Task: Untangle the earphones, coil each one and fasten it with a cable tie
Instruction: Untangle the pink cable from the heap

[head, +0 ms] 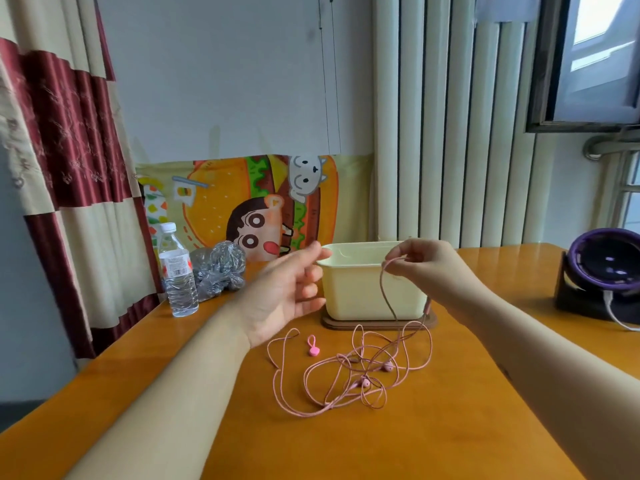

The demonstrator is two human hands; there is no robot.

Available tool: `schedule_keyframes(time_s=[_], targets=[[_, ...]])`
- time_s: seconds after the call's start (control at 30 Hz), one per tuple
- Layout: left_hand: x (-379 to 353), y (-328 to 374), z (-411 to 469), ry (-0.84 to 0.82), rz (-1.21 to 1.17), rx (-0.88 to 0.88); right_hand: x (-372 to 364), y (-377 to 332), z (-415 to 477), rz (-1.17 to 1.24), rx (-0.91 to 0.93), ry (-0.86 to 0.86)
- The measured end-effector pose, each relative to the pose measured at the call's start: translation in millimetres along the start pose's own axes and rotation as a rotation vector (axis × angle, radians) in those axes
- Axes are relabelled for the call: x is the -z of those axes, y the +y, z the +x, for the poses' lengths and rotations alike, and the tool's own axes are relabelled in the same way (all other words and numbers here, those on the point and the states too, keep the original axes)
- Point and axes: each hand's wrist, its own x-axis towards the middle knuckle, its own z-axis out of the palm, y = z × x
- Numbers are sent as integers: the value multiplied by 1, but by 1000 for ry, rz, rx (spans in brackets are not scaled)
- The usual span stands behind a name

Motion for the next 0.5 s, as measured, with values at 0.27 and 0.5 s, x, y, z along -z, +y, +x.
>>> schedule_keyframes(time_s=[0.27,0.5], targets=[[-33,-19,11,6,533,17,-22,-9,2,-81,110,-69],[-14,-1,11,217,-174,-220,-8,12,4,73,-41,-1]])
